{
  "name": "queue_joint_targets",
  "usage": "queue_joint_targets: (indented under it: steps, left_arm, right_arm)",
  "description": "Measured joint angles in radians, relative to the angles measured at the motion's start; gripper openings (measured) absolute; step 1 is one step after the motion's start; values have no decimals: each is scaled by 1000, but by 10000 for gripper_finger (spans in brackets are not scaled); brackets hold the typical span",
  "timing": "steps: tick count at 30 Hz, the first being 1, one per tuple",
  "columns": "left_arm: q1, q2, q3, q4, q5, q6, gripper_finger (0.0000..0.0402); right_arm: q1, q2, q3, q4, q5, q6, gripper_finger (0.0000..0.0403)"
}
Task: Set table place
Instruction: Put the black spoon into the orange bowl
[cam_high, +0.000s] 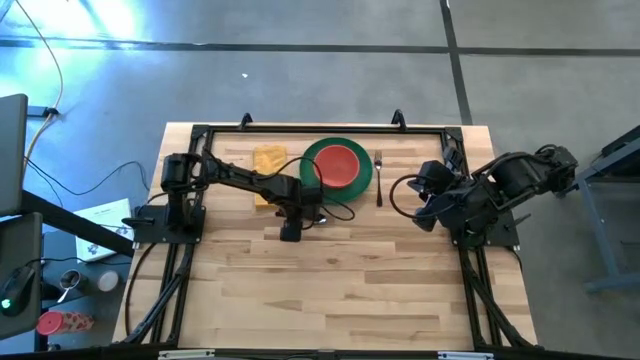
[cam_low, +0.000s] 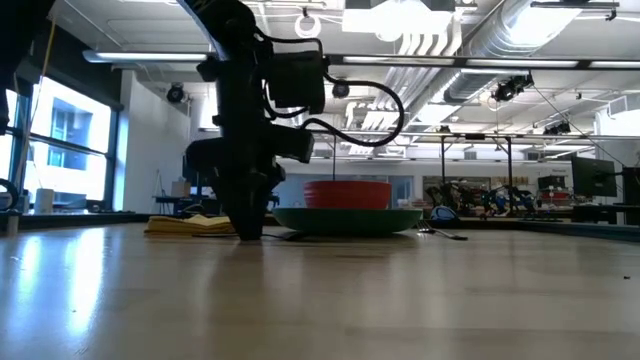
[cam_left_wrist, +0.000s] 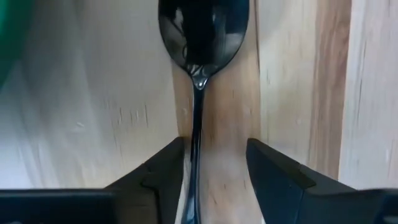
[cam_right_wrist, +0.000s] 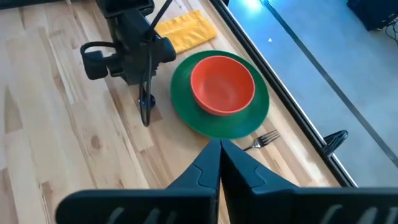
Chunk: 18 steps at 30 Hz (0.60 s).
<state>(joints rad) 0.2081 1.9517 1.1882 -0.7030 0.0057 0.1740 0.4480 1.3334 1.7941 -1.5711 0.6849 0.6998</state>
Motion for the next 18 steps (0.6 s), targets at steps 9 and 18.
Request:
queue_joint_targets:
  steps: [9, 18]
  left_arm:
    - [0, 0, -12, 28, -38, -158, 14]
    - [-43, -69, 207, -257, -145, -203, 2]
  right_arm:
    - [0, 0, 0, 0, 36, -4, 0]
    - [0, 0, 0, 0, 44, -28, 0]
